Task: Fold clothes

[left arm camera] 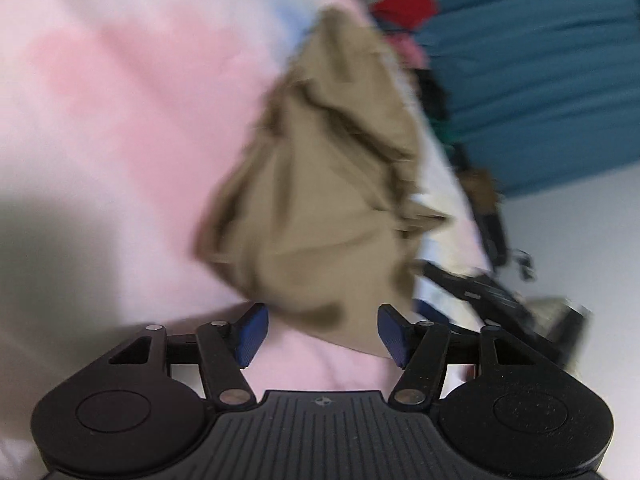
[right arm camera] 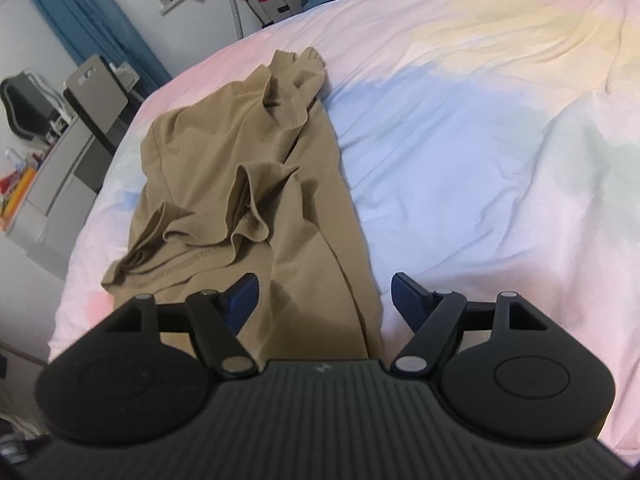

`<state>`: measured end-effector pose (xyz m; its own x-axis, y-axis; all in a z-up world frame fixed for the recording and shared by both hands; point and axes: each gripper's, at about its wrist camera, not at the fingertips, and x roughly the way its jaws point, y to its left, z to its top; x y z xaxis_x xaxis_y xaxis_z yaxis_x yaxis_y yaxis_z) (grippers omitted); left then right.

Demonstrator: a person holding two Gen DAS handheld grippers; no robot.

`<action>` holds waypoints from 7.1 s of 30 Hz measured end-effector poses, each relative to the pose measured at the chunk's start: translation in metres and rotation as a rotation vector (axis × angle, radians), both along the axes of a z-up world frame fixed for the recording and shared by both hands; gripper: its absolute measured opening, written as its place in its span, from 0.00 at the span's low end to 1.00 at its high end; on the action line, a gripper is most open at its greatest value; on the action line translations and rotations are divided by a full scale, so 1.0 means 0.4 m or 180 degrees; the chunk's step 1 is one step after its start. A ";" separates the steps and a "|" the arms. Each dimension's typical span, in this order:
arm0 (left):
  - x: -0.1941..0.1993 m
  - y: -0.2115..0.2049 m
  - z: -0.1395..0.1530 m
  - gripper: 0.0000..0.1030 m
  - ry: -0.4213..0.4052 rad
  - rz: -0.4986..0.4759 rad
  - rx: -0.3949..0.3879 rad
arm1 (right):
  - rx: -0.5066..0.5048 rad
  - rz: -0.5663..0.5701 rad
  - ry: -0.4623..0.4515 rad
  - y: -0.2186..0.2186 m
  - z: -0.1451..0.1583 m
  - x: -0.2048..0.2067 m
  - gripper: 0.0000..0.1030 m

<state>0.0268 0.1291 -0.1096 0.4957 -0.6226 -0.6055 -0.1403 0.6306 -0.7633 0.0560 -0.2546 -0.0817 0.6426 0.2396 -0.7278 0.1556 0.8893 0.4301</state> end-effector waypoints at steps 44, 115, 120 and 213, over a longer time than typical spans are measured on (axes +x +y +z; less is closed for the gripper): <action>-0.020 0.007 0.031 0.09 -0.0879 0.0392 -0.0503 | 0.1980 -0.0820 0.0307 -0.015 -0.125 -0.084 0.27; 0.365 -0.038 0.041 0.12 -0.0559 0.0337 0.0746 | 0.1234 -0.0476 0.0161 0.031 -0.084 0.239 0.16; 0.357 -0.068 0.044 0.42 -0.0686 0.0224 0.0956 | 0.1288 -0.0165 -0.0082 0.052 -0.052 0.221 0.73; -0.019 -0.044 0.014 0.41 -0.0481 0.0416 0.0191 | -0.0320 0.0517 -0.0398 0.190 0.028 -0.004 0.31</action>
